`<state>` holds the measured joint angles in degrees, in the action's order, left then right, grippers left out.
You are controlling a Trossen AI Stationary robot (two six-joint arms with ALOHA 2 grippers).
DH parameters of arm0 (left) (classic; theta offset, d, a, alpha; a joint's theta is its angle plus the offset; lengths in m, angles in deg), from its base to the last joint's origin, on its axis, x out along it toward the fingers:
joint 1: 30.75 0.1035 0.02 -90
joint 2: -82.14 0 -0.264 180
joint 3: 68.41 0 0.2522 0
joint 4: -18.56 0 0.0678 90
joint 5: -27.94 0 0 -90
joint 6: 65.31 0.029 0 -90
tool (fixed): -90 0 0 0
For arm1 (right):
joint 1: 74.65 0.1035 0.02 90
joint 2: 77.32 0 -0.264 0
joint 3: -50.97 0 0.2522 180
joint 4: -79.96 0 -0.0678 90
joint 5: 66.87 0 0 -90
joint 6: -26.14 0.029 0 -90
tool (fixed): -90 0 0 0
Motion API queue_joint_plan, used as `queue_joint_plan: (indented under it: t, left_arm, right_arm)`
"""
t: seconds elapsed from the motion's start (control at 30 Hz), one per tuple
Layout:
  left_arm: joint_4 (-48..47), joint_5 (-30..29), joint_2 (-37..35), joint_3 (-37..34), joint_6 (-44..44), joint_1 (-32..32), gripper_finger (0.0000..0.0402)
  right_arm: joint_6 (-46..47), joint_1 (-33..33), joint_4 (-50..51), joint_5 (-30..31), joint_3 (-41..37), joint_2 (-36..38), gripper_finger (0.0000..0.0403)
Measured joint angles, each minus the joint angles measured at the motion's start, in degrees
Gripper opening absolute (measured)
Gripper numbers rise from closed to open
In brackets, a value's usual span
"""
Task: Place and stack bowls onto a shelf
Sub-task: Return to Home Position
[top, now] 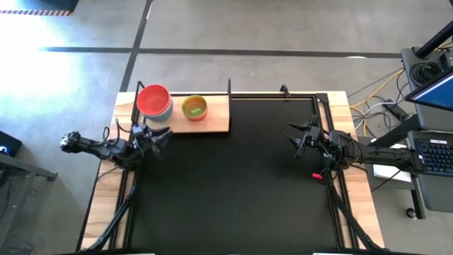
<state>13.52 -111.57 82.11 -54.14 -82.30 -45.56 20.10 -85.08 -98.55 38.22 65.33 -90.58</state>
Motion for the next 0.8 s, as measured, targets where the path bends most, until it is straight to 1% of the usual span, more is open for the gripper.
queue_joint_plan:
  t: [0.13, 0.33, 0.43, 0.5, 0.8]
  left_arm:
    - [-1.7, 0.1, 0.0, 0.0, 0.0, 3.1, 0.0111]
    - [-1.7, 0.2, 0.0, 0.0, 0.0, 13.0, 0.0111]
    - [-1.7, 0.1, 0.0, 0.0, 0.0, 16.3, 0.0111]
    - [-1.6, 0.1, 0.0, 0.0, 0.0, 17.1, 0.0111]
    - [-1.6, 0.2, 0.0, 0.0, 0.0, 17.0, 0.0111]
  right_arm:
    - [0.0, 0.0, 0.0, 0.0, 0.0, 0.0, 0.0226]
    - [0.0, 0.0, 0.0, 0.0, 0.0, 0.0, 0.0226]
    - [0.0, 0.0, 0.0, 0.0, 0.0, 0.0, 0.0226]
    - [0.0, 0.0, 0.0, 0.0, 0.0, -0.1, 0.0226]
    - [0.0, 0.0, 0.0, 0.0, 0.0, -0.1, 0.0226]
